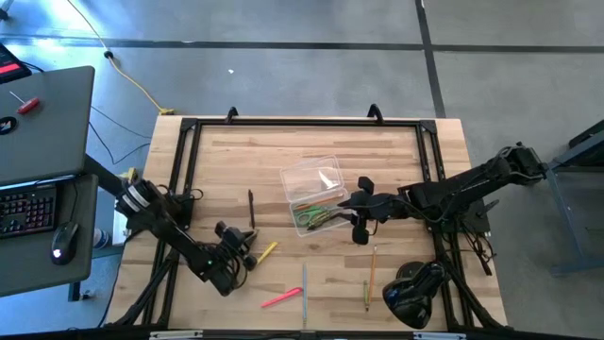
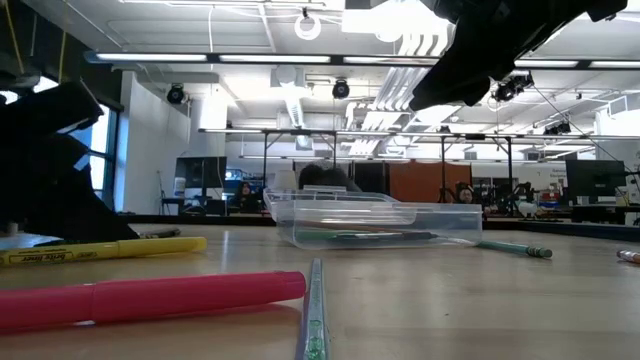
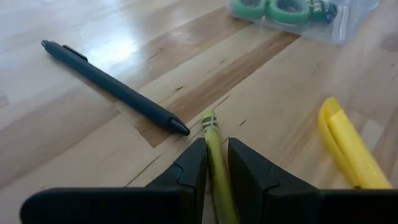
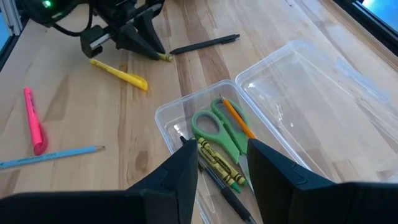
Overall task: Pick & place school supplies into a supply box
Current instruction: Put the green crayon into the supply box
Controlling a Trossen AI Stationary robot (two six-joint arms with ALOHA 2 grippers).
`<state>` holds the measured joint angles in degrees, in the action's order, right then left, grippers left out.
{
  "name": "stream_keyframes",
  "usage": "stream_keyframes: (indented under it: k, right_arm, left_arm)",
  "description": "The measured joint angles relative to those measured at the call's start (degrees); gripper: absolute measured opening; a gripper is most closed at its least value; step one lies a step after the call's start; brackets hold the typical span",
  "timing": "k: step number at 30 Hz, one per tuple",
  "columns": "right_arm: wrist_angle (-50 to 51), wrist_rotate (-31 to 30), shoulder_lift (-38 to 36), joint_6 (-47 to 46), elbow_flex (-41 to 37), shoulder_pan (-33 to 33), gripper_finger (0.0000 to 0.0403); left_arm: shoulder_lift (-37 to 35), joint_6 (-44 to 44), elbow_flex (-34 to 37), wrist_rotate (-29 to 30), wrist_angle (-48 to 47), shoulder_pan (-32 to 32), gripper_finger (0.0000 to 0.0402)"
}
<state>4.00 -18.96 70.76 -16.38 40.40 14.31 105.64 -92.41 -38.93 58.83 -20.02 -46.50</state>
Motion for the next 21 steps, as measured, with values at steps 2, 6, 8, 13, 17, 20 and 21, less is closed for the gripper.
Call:
stream_keyframes:
  k: [2,6,8,13,17,20,21]
  right_arm:
    - [-0.01,-0.02,-0.02,-0.04,0.0,0.0,0.0119]
    - [-0.01,0.0,0.0,-0.04,0.0,0.0,0.0119]
    - [-0.03,-0.04,0.0,0.07,0.0,0.0,0.0119]
    - [-0.03,-0.11,-0.02,1.34,0.0,0.0,0.0119]
    - [-0.03,-0.11,0.0,1.4,0.0,-0.01,0.0119]
    - [-0.03,-0.13,0.0,1.4,0.0,0.0,0.0119]
    - [-0.03,-0.13,0.0,1.4,0.0,0.0,0.0119]
  left_arm:
    - [1.01,-1.26,-0.06,0.27,0.04,-0.02,0.0099]
    - [3.73,-5.06,-0.14,1.72,0.91,-0.13,0.0099]
    - [5.02,-7.07,-0.11,2.37,2.28,-0.15,0.0099]
    - [6.37,-7.73,-0.08,3.48,4.44,-0.11,0.0099]
    - [6.6,-7.91,-0.08,4.56,4.57,-0.09,0.0099]
    - [6.63,-6.23,-0.06,4.61,5.01,-0.04,0.0099]
    - [6.65,-5.63,-0.06,4.59,5.09,-0.04,0.0099]
